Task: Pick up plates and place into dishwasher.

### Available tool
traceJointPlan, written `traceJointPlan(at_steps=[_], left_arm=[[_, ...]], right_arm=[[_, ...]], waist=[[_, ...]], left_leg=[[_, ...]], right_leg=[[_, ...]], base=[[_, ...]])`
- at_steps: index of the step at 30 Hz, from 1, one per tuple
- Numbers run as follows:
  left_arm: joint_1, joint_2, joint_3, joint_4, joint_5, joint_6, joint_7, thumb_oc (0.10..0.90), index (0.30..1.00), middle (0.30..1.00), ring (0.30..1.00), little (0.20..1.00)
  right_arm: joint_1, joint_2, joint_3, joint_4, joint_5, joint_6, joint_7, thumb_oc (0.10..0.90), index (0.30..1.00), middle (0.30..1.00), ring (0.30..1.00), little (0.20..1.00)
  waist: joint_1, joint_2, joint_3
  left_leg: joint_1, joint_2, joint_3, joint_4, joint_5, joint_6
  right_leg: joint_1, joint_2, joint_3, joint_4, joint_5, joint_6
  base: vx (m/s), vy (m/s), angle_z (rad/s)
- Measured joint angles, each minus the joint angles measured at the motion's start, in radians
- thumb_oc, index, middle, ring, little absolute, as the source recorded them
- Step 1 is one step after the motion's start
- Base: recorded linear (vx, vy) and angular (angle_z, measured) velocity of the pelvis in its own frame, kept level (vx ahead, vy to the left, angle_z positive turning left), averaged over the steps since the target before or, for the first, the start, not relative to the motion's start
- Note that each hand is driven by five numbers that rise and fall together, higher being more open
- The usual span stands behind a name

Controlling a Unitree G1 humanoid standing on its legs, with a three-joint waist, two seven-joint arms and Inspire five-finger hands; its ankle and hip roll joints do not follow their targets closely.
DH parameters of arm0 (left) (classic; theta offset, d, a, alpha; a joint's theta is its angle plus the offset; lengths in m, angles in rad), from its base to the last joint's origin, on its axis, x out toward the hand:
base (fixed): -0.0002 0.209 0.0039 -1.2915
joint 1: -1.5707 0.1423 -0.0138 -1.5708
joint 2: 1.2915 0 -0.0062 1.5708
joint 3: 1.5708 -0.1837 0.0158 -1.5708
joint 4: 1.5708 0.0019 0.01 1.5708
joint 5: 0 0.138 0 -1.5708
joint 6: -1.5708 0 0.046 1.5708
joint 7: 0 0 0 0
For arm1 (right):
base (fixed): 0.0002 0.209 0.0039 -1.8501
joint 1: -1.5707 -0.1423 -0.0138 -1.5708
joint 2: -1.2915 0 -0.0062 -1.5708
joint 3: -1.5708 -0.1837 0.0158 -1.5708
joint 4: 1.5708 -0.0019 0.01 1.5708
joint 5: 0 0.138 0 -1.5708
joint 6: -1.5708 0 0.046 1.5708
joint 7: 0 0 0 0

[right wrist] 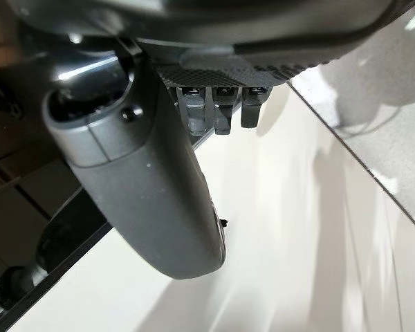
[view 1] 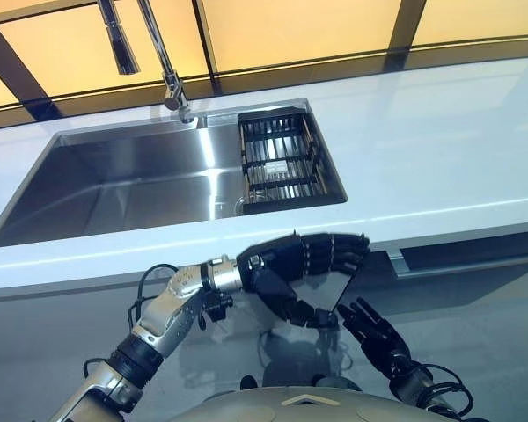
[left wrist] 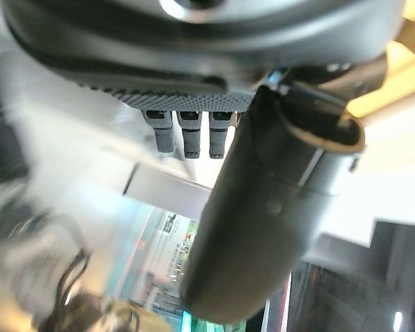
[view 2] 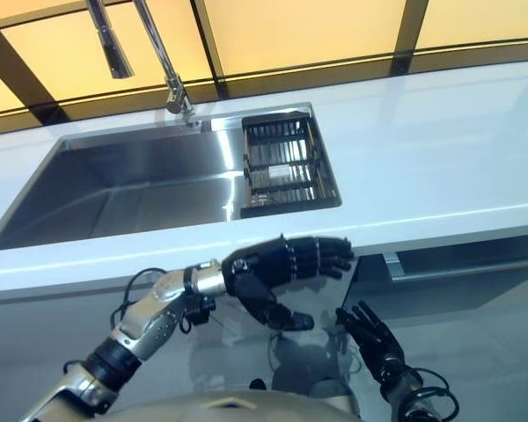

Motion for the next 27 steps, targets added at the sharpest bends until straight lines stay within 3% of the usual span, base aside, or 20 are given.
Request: traceJointPlan(at_steps=[1,4,9,11,15,19,22,25,26,27], left_arm=[[0.039,-0.024,-0.011,0.083,-0.01,0.086,0.001,0.8,0.9,0.9,0.9,0.9],[0.082,-0.051,-0.023,0.148,-0.025,0.166,-0.01,0.8,0.9,0.9,0.9,0.9],[0.069,-0.042,-0.073,0.171,0.021,0.185,-0.102,0.8,0.9,0.9,0.9,0.9],[0.05,-0.056,-0.077,0.237,0.09,0.185,-0.152,0.8,0.9,0.9,0.9,0.9],[0.039,-0.065,-0.078,0.408,0.181,0.178,-0.135,0.8,0.9,0.9,0.9,0.9],[0.063,-0.099,0.001,0.595,0.222,0.065,-0.018,0.8,0.9,0.9,0.9,0.9],[0.102,-0.12,0.121,0.766,0.259,-0.038,0.067,0.8,0.9,0.9,0.9,0.9],[0.103,-0.122,0.152,0.818,0.273,-0.054,0.087,0.8,0.9,0.9,0.9,0.9],[0.128,-0.127,0.227,0.964,0.3,-0.131,0.161,0.8,0.9,0.9,0.9,0.9],[0.141,-0.108,0.259,0.995,0.312,-0.159,0.21,0.8,0.9,0.9,0.9,0.9]], right_arm=[[-0.004,0.001,0.0,0.0,0.0,0.0,0.0,0.8,0.9,0.9,0.9,0.9],[-0.02,-0.001,0.0,0.025,-0.001,0.002,-0.001,0.8,0.9,0.9,0.9,0.9],[-0.032,-0.001,0.001,0.041,-0.012,0.019,-0.001,0.8,0.9,0.9,0.9,0.9],[-0.031,0.0,0.001,0.043,-0.035,0.022,0.003,0.8,0.9,0.9,0.9,0.9],[-0.024,0.0,0.0,0.043,-0.079,0.026,0.005,0.8,0.9,0.9,0.9,0.9],[0.005,0.0,-0.001,0.042,-0.119,0.032,0.015,0.8,0.9,0.9,0.9,0.9],[0.028,0.004,-0.001,0.044,-0.139,0.052,0.018,0.8,0.9,0.9,0.9,0.9],[0.028,0.006,-0.001,0.045,-0.148,0.059,0.018,0.8,0.9,0.9,0.9,0.9],[0.028,0.017,0.0,0.079,-0.172,0.06,0.019,0.8,0.9,0.9,0.9,0.9],[0.038,0.024,0.001,0.093,-0.184,0.065,0.02,0.8,0.9,0.9,0.9,0.9]], waist=[[0.0,0.0,0.0],[0.001,-0.004,0.003],[-0.001,-0.01,0.006],[-0.008,-0.009,0.006],[-0.034,-0.005,0.003],[-0.029,-0.008,-0.001],[-0.021,-0.023,-0.015],[-0.018,-0.024,-0.018],[-0.005,-0.043,-0.039],[0.006,-0.058,-0.051]], left_leg=[[0.0,0.0,0.0,0.0,0.0,0.0],[-0.001,0.006,0.0,0.0,0.0,0.0],[-0.001,0.007,0.0,0.0,0.0,0.0],[0.0,0.007,0.001,0.0,0.0,0.0],[0.0,0.01,0.009,-0.003,-0.001,-0.002],[-0.002,0.012,0.01,-0.004,-0.003,-0.005],[-0.007,0.014,0.01,-0.004,-0.006,-0.008],[-0.008,0.014,0.009,-0.004,-0.006,-0.009],[-0.015,0.015,0.006,-0.004,-0.008,-0.012],[-0.019,0.013,0.001,-0.001,-0.009,-0.014]], right_leg=[[-0.001,0.0,0.0,-0.001,0.0,0.0],[-0.002,-0.001,0.0,0.0,0.0,0.0],[-0.002,0.0,-0.001,-0.001,0.0,0.0],[-0.001,0.0,0.0,-0.002,0.0,0.0],[-0.002,0.003,0.007,-0.006,0.0,0.0],[0.0,0.006,0.009,-0.017,0.003,0.0],[-0.001,0.008,0.007,-0.024,0.006,-0.004],[-0.001,0.009,0.006,-0.026,0.006,-0.005],[-0.001,0.011,-0.001,-0.037,0.009,-0.01],[-0.001,0.012,-0.006,-0.04,0.009,-0.01]], base=[[0.0,0.0,0.0],[0.0,0.0,0.0],[0.0,0.0,0.0],[0.02,0.0,-0.01],[0.04,-0.01,-0.06],[0.0,-0.005,-0.01],[-0.01,-0.025,0.01],[0.0,-0.011,0.01],[0.01,-0.033,0.09],[0.02,-0.041,0.09]])
